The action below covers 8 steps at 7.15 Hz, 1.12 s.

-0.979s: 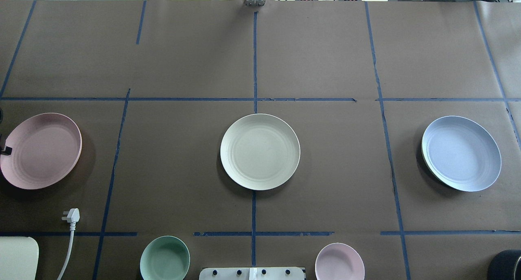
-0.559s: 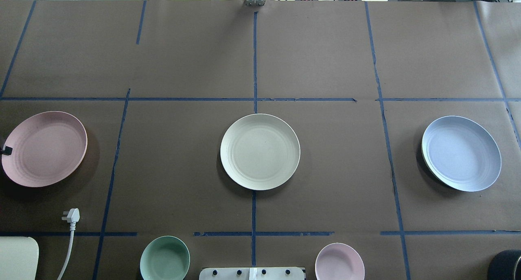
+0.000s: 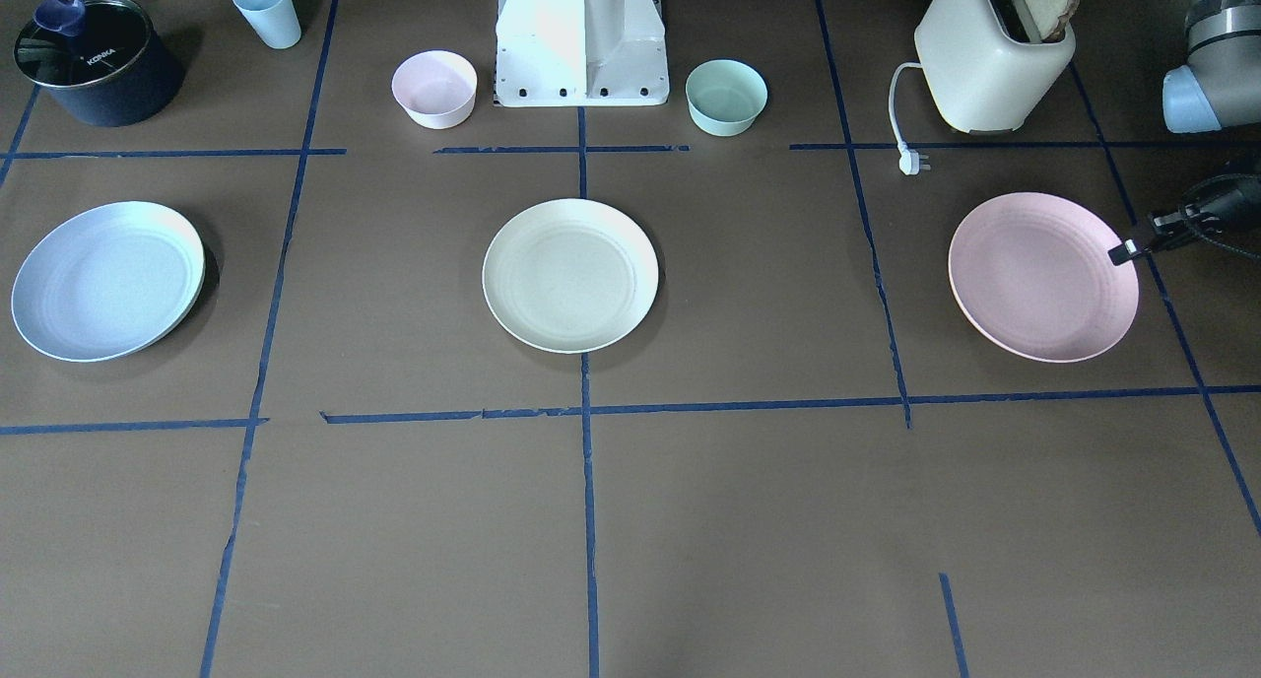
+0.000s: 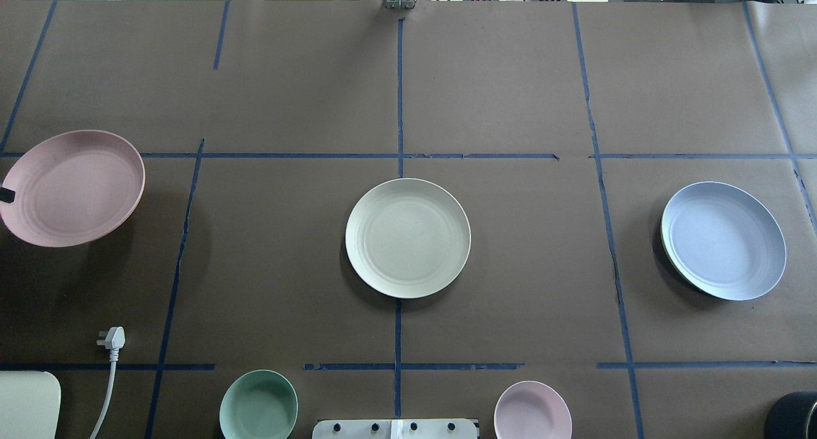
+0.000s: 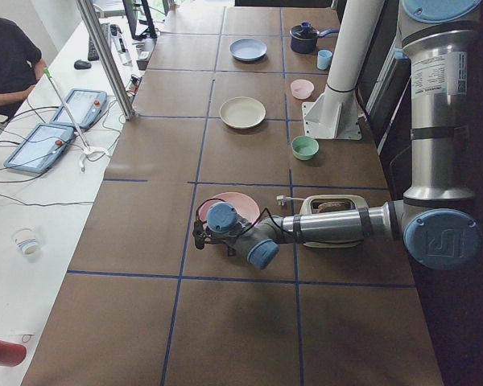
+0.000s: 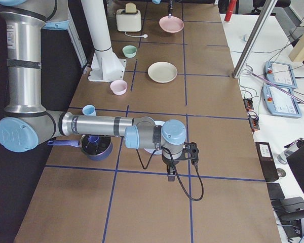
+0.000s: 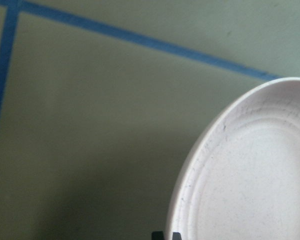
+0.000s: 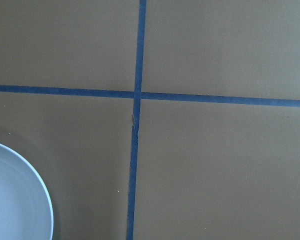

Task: Stack three plates with pink and blue
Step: 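Lift the pink plate with the left gripper and carry it over the cream plate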

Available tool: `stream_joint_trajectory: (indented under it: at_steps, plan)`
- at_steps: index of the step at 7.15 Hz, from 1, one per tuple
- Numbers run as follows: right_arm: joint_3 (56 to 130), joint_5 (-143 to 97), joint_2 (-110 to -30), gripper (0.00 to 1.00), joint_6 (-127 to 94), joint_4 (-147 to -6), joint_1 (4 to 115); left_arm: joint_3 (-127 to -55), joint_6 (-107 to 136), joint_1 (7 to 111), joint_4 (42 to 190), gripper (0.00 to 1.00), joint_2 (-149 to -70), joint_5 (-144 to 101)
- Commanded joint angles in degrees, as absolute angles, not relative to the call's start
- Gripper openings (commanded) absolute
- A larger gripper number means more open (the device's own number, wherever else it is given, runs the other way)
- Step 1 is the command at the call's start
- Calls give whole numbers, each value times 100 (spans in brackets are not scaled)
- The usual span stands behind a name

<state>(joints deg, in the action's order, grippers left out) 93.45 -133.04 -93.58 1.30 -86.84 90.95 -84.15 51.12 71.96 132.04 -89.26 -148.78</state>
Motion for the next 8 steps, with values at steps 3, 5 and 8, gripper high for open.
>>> stream_joint_trajectory:
  at_steps: [3,5,8]
  plan:
    - [9299,-13763,-9439,100,114,-8561,9088,-8805,6974,6884,13184,0,-9965,-14688]
    - [9316,-13975,-9431,100,36,-8543,9079,-9279,8063,5920,13131,0,-10203,-13760]
    - [9308,-13983,-9448,100,-1997,-7195,8756,-9641,9181,4618,12404,0,-10983,-12449]
